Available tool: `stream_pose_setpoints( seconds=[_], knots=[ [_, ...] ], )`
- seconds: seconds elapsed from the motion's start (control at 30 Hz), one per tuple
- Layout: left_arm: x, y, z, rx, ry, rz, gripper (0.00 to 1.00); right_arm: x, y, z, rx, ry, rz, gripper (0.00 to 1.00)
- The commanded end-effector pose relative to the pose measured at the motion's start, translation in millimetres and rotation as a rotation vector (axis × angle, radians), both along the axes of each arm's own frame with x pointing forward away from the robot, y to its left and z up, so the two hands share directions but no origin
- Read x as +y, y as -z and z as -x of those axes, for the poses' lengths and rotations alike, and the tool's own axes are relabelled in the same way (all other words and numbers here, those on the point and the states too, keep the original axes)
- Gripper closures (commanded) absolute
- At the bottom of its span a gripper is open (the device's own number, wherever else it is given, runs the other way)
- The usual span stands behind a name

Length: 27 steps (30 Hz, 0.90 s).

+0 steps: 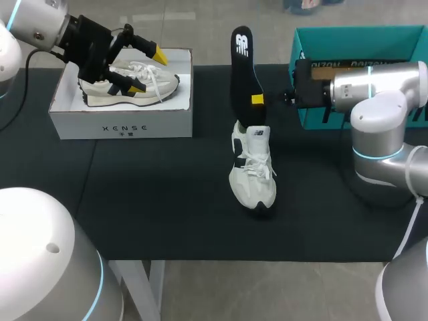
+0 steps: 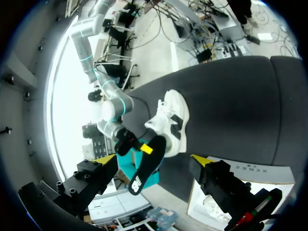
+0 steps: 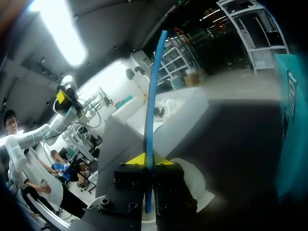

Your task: Take the shoe out of the shoebox, open the shoe tongue, remove and reinsert the insole, then place the shoe into the shoebox

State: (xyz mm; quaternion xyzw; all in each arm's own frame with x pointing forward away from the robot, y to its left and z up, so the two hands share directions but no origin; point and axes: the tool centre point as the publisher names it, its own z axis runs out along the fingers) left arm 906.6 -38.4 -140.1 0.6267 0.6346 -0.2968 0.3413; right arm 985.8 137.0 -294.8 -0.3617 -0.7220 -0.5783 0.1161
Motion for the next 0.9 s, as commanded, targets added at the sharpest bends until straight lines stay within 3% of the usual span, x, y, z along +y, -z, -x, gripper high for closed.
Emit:
stream_pose_setpoints(
  seconds=[0.03, 0.4, 0.9],
  knots=[
    [0, 0, -0.7, 0.000, 0.001, -0.004, 0.00, 4, 12, 5.6, 0.005, 0.006, -0.004, 1.00],
    [0, 0, -0.7, 0.000, 0.001, -0.004, 0.00, -5, 42, 28.4, 0.067, 0.036, 0.003, 1.00],
    [0, 0, -0.7, 0.000, 0.001, -0.004, 0.00, -10, 68, 64.5, 0.145, 0.077, 0.018, 1.00]
  ],
)
